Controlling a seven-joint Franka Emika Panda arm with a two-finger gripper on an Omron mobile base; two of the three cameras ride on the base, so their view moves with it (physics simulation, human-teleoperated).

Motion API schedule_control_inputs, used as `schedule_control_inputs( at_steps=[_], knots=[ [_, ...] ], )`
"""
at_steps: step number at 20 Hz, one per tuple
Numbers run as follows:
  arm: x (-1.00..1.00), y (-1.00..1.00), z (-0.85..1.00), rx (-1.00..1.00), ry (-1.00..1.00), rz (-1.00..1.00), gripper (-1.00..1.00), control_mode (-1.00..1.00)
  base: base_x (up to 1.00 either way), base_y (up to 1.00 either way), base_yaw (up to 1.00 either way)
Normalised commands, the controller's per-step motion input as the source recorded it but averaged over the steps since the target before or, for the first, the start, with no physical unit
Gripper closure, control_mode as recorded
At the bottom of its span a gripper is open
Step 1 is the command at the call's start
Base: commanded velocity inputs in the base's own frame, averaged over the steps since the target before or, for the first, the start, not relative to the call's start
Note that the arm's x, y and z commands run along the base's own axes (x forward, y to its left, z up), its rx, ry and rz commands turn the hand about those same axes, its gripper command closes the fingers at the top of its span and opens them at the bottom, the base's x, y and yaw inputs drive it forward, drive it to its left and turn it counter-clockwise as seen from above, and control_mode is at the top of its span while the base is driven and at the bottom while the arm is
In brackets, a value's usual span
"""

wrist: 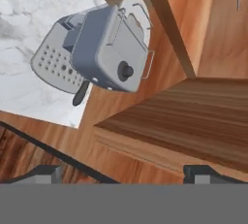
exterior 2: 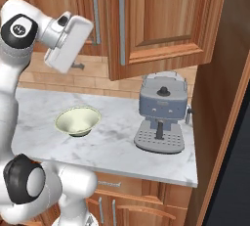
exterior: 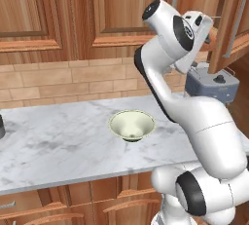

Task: Open the cabinet and setup a tea strainer by placing it in the bowl upright.

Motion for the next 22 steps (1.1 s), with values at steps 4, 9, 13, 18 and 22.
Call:
schedule_control_inputs(
  at_steps=[4,9,13,18,22],
  knots=[
    [0.28,-0.37,0.0,0.0,0.19,0.09,-1.0,-1.0,0.0,0.0,0.0],
    [0.22,-0.32,-0.06,0.0,0.09,0.06,-1.0,-1.0,0.0,0.0,0.0],
    [0.26,-0.15,-0.03,0.0,0.12,0.04,-1.0,-1.0,0.0,0.0,0.0],
    [0.01,-0.3,0.0,0.0,0.1,0.01,-1.0,-1.0,0.0,0.0,0.0],
    [-0.3,-0.41,0.0,0.0,0.03,0.0,-1.0,-1.0,0.0,0.0,0.0]
  ],
)
